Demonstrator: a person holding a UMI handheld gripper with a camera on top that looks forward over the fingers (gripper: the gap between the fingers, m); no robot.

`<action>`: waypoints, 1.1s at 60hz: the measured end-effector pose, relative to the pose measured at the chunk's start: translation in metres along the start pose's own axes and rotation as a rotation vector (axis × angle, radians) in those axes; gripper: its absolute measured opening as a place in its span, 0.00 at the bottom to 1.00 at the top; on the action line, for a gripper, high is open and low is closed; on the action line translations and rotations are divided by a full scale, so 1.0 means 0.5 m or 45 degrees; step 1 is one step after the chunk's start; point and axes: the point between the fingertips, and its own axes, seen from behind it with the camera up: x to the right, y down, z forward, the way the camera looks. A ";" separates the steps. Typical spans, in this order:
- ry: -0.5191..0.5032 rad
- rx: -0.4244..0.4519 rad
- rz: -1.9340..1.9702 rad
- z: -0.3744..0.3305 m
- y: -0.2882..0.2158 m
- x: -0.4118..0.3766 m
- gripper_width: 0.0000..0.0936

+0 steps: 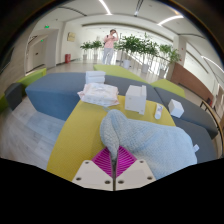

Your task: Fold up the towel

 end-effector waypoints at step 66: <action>0.146 -0.047 0.353 -0.194 0.046 0.536 0.91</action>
